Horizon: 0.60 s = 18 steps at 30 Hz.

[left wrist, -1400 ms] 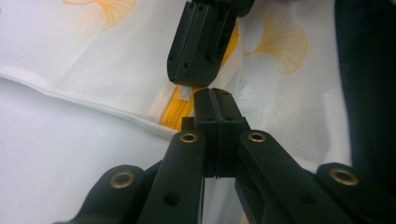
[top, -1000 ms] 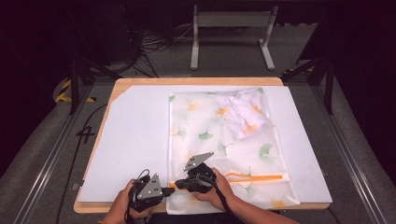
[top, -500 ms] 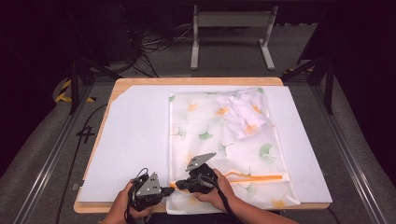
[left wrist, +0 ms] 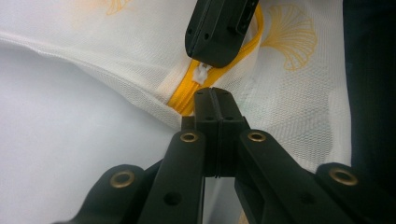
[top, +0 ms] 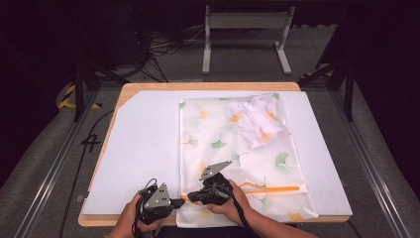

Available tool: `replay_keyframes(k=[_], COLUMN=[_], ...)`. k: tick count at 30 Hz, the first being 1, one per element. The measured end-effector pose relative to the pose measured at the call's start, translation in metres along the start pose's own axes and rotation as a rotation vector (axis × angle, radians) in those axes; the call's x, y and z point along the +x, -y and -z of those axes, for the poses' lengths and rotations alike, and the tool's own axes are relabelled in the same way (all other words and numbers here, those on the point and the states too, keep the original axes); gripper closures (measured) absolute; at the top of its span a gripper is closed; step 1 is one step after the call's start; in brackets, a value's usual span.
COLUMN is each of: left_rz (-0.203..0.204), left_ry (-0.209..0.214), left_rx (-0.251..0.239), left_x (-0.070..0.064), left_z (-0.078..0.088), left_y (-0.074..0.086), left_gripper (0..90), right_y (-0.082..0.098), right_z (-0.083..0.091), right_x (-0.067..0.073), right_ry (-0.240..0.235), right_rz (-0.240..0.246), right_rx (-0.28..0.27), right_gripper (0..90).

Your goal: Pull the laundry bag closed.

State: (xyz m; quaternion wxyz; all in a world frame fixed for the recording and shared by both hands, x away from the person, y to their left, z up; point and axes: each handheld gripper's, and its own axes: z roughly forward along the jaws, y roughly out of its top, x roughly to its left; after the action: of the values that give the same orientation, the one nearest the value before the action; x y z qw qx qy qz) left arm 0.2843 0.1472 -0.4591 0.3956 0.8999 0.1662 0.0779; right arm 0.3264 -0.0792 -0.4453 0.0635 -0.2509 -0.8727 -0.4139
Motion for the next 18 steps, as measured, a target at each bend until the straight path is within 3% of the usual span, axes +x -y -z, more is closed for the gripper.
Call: replay_keyframes(k=[8,12,18], left_rz=[0.005,0.008,0.000], left_ry=[0.007,0.013,0.007], left_rx=[-0.004,-0.004,0.000], left_x=[0.001,0.002,0.001], left_z=[0.000,0.000,0.000], left_y=[0.001,0.001,0.001], left_gripper=[90.0,90.0,90.0], right_y=[-0.003,0.000,0.003], right_z=[0.001,0.011,0.011], right_x=[-0.009,-0.016,-0.015], right_ry=[-0.050,-0.054,-0.023], right_rz=[-0.044,-0.068,-0.034], right_rx=[0.019,0.012,0.012], right_gripper=[90.0,90.0,90.0])
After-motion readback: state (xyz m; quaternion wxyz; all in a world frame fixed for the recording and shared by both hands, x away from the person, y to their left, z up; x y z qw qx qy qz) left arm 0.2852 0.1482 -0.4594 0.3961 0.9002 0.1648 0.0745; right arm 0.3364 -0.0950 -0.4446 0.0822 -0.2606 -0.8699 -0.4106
